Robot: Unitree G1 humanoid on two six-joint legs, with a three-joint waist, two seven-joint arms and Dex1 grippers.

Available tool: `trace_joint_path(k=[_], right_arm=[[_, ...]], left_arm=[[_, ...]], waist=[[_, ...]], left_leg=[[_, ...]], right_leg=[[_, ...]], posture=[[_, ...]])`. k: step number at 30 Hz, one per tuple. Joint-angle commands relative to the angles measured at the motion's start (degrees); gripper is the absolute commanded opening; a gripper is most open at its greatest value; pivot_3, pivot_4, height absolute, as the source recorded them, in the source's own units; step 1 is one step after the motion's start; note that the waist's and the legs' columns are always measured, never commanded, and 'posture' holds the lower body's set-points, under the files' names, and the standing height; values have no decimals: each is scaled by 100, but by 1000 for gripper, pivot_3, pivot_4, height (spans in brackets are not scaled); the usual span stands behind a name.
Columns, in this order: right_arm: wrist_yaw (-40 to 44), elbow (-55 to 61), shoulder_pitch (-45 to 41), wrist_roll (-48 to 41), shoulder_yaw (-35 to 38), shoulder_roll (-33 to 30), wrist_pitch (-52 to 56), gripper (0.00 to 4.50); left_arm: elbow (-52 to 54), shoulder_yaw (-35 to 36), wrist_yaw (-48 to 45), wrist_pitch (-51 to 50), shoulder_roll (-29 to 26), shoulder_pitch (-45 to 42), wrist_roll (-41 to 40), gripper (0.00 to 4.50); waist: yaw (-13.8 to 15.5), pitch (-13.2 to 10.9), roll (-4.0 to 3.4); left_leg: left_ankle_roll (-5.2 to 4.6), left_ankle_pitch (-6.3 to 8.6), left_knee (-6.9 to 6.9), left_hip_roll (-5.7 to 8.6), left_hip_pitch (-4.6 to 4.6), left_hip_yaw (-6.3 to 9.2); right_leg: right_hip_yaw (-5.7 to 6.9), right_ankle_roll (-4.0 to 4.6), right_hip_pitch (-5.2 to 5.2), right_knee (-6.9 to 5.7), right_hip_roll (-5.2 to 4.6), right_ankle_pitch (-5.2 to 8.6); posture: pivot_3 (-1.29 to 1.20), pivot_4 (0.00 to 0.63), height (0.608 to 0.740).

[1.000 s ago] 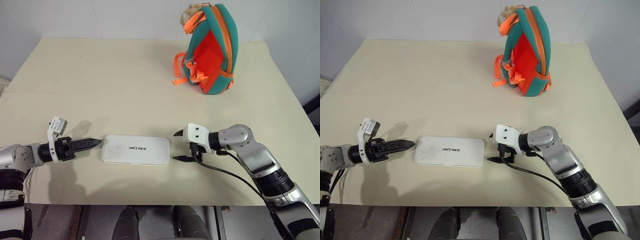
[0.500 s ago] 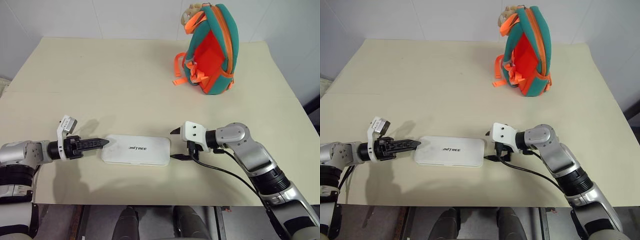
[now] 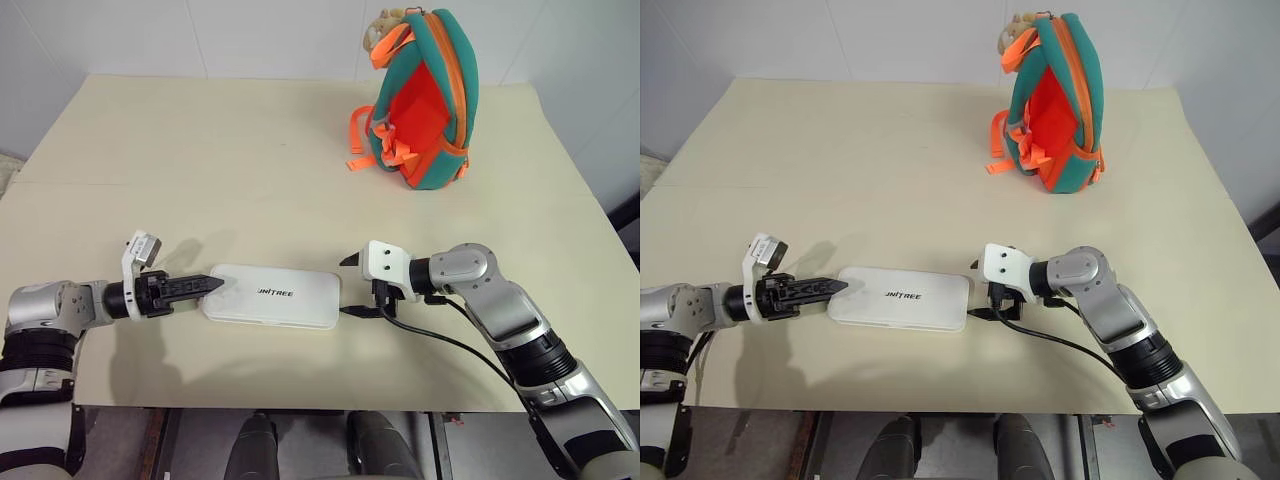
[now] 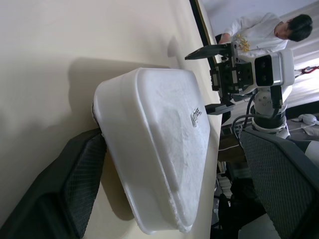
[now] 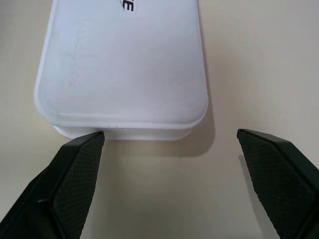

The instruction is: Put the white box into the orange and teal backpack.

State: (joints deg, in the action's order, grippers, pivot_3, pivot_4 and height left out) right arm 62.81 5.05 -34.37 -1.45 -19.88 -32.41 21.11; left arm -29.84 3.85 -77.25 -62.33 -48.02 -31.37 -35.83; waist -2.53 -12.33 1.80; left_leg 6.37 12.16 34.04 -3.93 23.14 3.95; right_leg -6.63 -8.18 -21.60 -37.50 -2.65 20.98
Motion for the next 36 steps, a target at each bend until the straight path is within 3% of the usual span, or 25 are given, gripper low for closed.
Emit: trace_joint_path(k=[1,8,11,17,22,30,36], right_arm=[[-36,177,25,-74,89,-9,-147,4500],[-30,229,115,-97,131,-67,-165,4500],[-36,270,148,-108,142,-85,-158,4500],[-21,263,141,-116,156,-107,-201,4500],[-77,208,95,-112,244,-118,-237,4500],[-635,264,109,-543,1039,30,123,4500],[-1703,198,-5,-982,2070,432,384,4500]], left_arm=[[45,-218,-117,-58,150,23,48,4086],[26,-294,-309,-133,200,-71,-18,1934],[-56,-350,-370,-77,210,-122,64,1357],[-196,-433,-415,110,286,-223,179,1338],[-337,-105,-147,216,362,-353,88,1337],[297,1127,775,-380,432,-164,-525,1335],[1243,2494,2177,-1057,1021,160,-1228,1335]], waist=[[1,0,0],[-1,0,1],[-2,0,2],[-3,0,2],[9,0,2],[-24,-1,2],[-53,-1,3]], left_leg=[[0,0,0,0,0,0],[0,0,-4,0,6,2],[0,0,-4,0,4,2],[1,-1,-1,0,4,3],[1,-1,-1,0,4,3],[0,-2,-2,0,6,6],[1,-2,-10,0,9,8]], right_leg=[[0,0,0,0,0,0],[1,0,-3,6,1,0],[2,0,-1,6,0,0],[2,-1,-1,4,1,-1],[2,-2,-1,4,1,-1],[2,-2,-1,3,0,-2],[3,-2,-3,7,-2,-1]], posture=[[0,150,740],[0,150,740],[0,150,740],[0,150,740],[0,150,740],[0,150,740],[0,150,740]])
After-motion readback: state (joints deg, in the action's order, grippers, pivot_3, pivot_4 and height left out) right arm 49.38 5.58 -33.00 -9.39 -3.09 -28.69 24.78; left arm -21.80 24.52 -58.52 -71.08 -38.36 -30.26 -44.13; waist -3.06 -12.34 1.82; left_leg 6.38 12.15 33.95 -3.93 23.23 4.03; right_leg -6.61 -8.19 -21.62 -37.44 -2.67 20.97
